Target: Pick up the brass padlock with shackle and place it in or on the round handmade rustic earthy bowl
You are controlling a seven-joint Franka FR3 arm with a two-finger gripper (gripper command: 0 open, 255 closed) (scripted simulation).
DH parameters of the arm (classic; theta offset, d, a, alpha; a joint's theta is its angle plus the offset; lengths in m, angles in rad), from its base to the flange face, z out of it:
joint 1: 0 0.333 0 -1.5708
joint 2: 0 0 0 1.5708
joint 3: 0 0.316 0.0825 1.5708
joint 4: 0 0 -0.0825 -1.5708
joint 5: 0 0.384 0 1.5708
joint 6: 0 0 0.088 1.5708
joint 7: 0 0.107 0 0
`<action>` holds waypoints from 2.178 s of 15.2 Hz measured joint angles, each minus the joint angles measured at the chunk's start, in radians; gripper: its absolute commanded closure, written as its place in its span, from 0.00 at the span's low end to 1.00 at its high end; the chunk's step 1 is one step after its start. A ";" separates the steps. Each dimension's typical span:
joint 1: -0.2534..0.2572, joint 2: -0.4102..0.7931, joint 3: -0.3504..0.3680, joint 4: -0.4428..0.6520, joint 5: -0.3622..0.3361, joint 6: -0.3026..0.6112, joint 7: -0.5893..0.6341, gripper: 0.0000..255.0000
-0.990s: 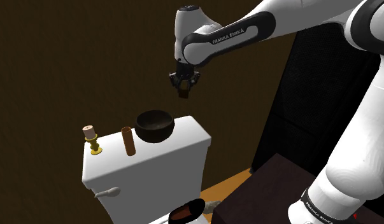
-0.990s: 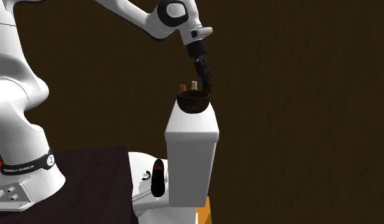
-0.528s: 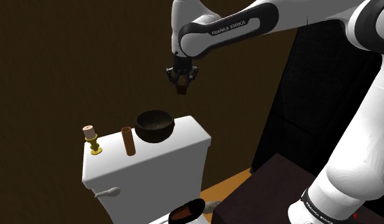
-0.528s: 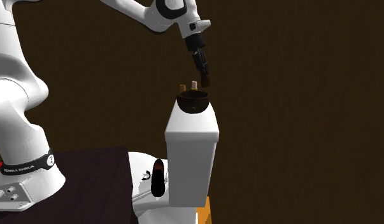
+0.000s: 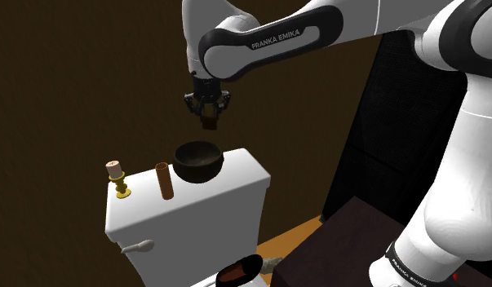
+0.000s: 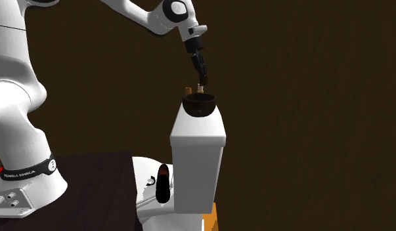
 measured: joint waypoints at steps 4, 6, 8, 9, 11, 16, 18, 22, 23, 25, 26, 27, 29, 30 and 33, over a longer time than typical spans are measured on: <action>0.067 0.054 0.030 0.066 -0.038 -0.047 0.091 1.00; 0.075 0.070 0.030 0.065 -0.050 -0.036 0.109 1.00; 0.074 0.071 0.029 0.043 -0.054 -0.015 0.118 1.00; 0.074 0.073 0.028 0.032 -0.057 -0.004 0.123 1.00; 0.074 0.079 0.026 0.011 -0.065 0.021 0.134 1.00; 0.075 0.098 0.020 -0.027 -0.084 0.073 0.157 1.00; 0.075 0.099 0.020 -0.036 -0.087 0.082 0.162 1.00; 0.076 0.100 0.020 -0.037 -0.088 0.084 0.164 1.00; 0.076 0.100 0.020 -0.037 -0.088 0.084 0.164 1.00; 0.076 0.100 0.020 -0.037 -0.088 0.084 0.164 0.00; 0.076 0.100 0.020 -0.037 -0.088 0.084 0.164 0.00; 0.076 0.100 0.020 -0.037 -0.088 0.084 0.164 0.00; 0.076 0.100 0.020 -0.037 -0.088 0.084 0.164 0.00; 0.076 0.100 0.020 -0.037 -0.088 0.084 0.164 0.00; 0.080 0.071 0.030 -0.008 -0.066 0.030 0.149 0.00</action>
